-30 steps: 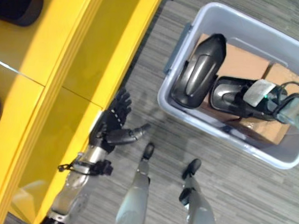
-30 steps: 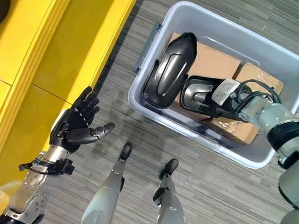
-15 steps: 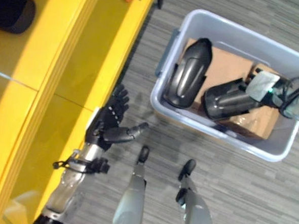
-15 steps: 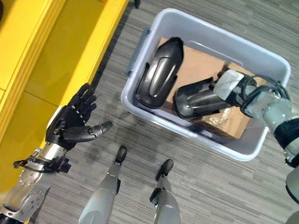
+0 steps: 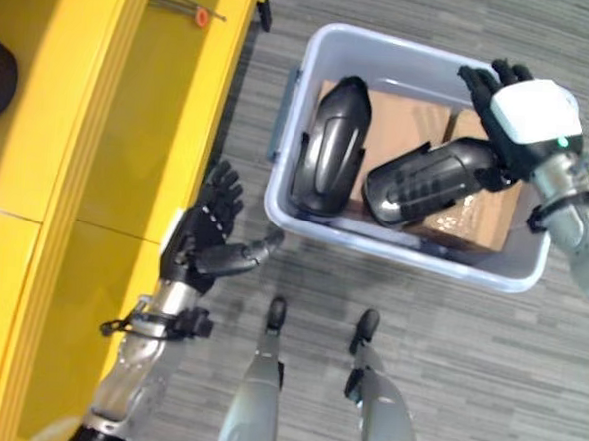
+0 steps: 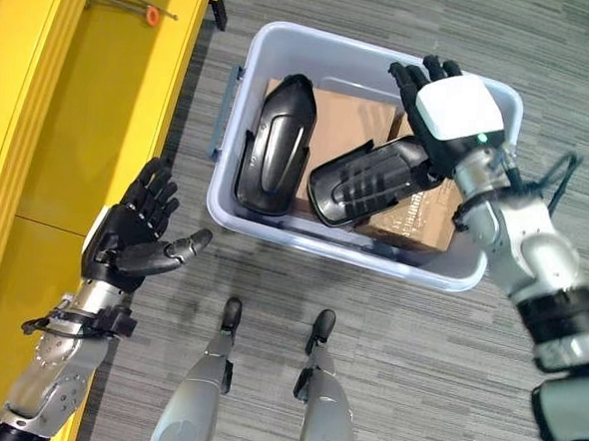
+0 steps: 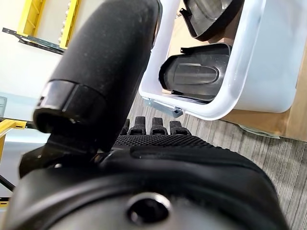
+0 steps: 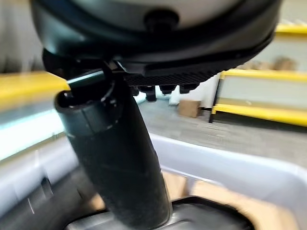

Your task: Move parts from the plastic box to the shelf.

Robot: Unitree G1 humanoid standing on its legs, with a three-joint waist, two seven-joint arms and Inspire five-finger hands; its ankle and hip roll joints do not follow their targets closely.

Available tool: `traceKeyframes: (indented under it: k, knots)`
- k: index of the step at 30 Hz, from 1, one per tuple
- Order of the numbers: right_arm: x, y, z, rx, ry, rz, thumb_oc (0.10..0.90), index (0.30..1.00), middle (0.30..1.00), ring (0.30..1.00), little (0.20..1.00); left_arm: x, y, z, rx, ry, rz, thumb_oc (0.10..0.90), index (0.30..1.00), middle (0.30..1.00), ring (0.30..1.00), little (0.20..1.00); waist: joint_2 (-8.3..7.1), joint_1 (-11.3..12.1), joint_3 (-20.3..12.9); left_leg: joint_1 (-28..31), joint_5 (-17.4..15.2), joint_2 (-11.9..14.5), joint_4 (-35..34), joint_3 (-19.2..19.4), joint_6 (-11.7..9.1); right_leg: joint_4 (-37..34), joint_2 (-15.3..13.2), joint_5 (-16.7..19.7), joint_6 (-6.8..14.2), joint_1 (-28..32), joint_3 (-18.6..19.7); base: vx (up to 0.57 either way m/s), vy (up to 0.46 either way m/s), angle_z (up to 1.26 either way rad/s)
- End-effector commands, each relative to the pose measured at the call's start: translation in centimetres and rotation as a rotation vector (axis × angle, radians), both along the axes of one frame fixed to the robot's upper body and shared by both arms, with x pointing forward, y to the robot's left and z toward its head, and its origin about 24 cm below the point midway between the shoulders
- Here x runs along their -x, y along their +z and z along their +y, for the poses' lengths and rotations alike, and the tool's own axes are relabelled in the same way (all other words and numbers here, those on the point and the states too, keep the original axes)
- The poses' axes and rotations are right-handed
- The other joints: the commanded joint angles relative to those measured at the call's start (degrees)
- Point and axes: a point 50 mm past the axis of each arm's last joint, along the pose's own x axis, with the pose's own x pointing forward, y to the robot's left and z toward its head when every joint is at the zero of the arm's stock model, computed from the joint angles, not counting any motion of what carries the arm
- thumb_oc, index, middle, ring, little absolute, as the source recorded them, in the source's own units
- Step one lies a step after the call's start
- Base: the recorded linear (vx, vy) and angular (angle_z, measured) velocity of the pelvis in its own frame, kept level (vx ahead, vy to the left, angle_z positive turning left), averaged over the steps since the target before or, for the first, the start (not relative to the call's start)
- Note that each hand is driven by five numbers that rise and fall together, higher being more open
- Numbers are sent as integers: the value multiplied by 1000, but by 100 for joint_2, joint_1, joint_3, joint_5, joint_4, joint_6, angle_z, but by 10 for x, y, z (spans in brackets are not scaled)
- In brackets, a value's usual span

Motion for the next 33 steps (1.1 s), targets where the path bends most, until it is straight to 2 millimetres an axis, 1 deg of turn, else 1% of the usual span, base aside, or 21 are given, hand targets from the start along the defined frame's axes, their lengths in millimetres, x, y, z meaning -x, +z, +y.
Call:
traceKeyframes:
  k: [1, 6, 7, 9, 11, 12, 13, 14, 15, 17, 20, 23, 25, 28, 29, 31, 33]
  knots:
    - [8, 33, 7, -169, 98, -165, 900, 1000, 1000, 1000, 1000, 12, 32, -9, 58, -46, -198, 900, 1000, 1000, 1000, 1000, -162, -39, -580, 526, -336, 179, -255, 144, 83, 728, -349, -614, 510, -132, 499, 8, -14, -13]
    - [20, 8, 17, -524, 258, -153, 900, 1000, 1000, 1000, 1000, 13, 28, -8, 76, -35, -176, 900, 1000, 1000, 1000, 1000, -169, -125, -626, 577, -346, 195, -255, 207, 86, 733, -321, -615, 509, -145, 561, 2, -12, -6]
    - [22, 3, 18, -560, 270, -144, 900, 1000, 1000, 1000, 1000, 14, 28, -8, 77, -37, -170, 900, 1000, 1000, 1000, 1000, -179, -130, -639, 588, -347, 200, -261, 221, 86, 729, -320, -616, 511, -147, 580, 0, 0, 0]
    - [24, -3, 22, -681, 314, -158, 900, 1000, 1000, 1000, 1000, 15, 27, -8, 87, -39, -162, 900, 1000, 1000, 1000, 1000, -180, -139, -655, 602, -348, 195, -269, 250, 88, 719, -311, -597, 513, -159, 604, -3, -15, -6]
    - [26, -6, 24, -707, 322, -156, 900, 1000, 1000, 1000, 1000, 15, 26, -8, 84, -38, -158, 900, 1000, 1000, 1000, 1000, -185, -145, -668, 604, -350, 199, -266, 263, 88, 718, -308, -597, 512, -166, 617, 0, -7, -7]
    - [26, -8, 24, -750, 324, -168, 900, 1000, 1000, 1000, 1000, 15, 26, -8, 84, -39, -157, 900, 1000, 1000, 1000, 1000, -185, -150, -676, 606, -352, 197, -270, 271, 88, 712, -306, -593, 514, -170, 628, -4, 0, -7]
    - [26, -8, 24, -800, 329, -196, 900, 1000, 1000, 1000, 1000, 15, 26, -9, 89, -37, -155, 900, 1000, 1000, 1000, 1000, -175, -157, -680, 604, -351, 196, -269, 284, 86, 708, -306, -586, 516, -178, 640, -11, 4, -11]
    - [24, -13, 26, -903, 339, -221, 900, 1000, 1000, 1000, 1000, 15, 26, -9, 90, -32, -155, 900, 1000, 1000, 1000, 1000, -158, -164, -675, 596, -353, 199, -265, 304, 84, 709, -300, -578, 515, -206, 665, -19, 8, -11]
    - [24, -12, 29, -992, 364, -257, 900, 1000, 1000, 1000, 1000, 14, 26, -11, 93, -30, -154, 900, 1000, 1000, 1000, 1000, -135, -176, -664, 585, -350, 200, -256, 321, 82, 707, -294, -569, 510, -220, 675, -18, 3, -10]
    - [23, -14, 33, -1107, 381, -299, 900, 1000, 1000, 1000, 1000, 13, 24, -12, 98, -23, -145, 900, 1000, 1000, 1000, 1000, -111, -181, -653, 581, -353, 198, -254, 349, 85, 705, -293, -555, 517, -248, 711, -8, 1, -3]
    - [19, -17, 42, -1217, 401, -314, 900, 1000, 1000, 1000, 1000, 11, 23, -16, 98, -25, -138, 900, 1000, 1000, 1000, 1000, -79, -179, -627, 564, -360, 196, -233, 367, 79, 700, -288, -551, 510, -266, 742, 0, 0, 0]
    - [16, -15, 44, -1271, 408, -330, 900, 1000, 1000, 1000, 1000, 10, 23, -19, 96, -33, -136, 900, 1000, 1000, 1000, 1000, -49, -175, -607, 557, -368, 184, -221, 373, 81, 707, -297, -548, 506, -281, 755, 0, 0, 0]
    - [9, -11, 48, -1335, 401, -355, 900, 1000, 1000, 1000, 1000, 9, 23, -23, 98, -44, -136, 900, 1000, 1000, 1000, 1000, 2, -173, -586, 543, -366, 172, -210, 382, 79, 710, -305, -533, 503, -309, 774, 0, 0, 0]
    - [2, -6, 48, -1432, 392, -395, 900, 1000, 1000, 1000, 1000, 8, 23, -22, 104, -28, -137, 900, 1000, 1000, 1000, 1000, 50, -165, -553, 526, -359, 163, -213, 418, 76, 719, -302, -522, 497, -353, 792, -6, 3, -2]
    - [-3, -4, 52, -1485, 395, -405, 900, 1000, 1000, 1000, 1000, 7, 22, -21, 107, -15, -130, 900, 1000, 1000, 1000, 1000, 77, -159, -525, 526, -352, 167, -215, 438, 71, 729, -290, -516, 496, -383, 818, -11, 3, -6]
    - [-4, -4, 53, -1505, 392, -412, 900, 1000, 1000, 1000, 1000, 6, 21, -21, 103, -7, -125, 900, 1000, 1000, 1000, 1000, 88, -159, -514, 529, -354, 172, -217, 449, 72, 733, -287, -515, 495, -392, 821, -3, -5, -4]
    - [-5, -5, 53, -1578, 389, -433, 900, 1000, 1000, 1000, 1000, 6, 18, -23, 103, -5, -114, 900, 1000, 1000, 1000, 1000, 117, -163, -486, 534, -356, 175, -222, 451, 71, 735, -285, -513, 494, -394, 831, 0, 0, 0]
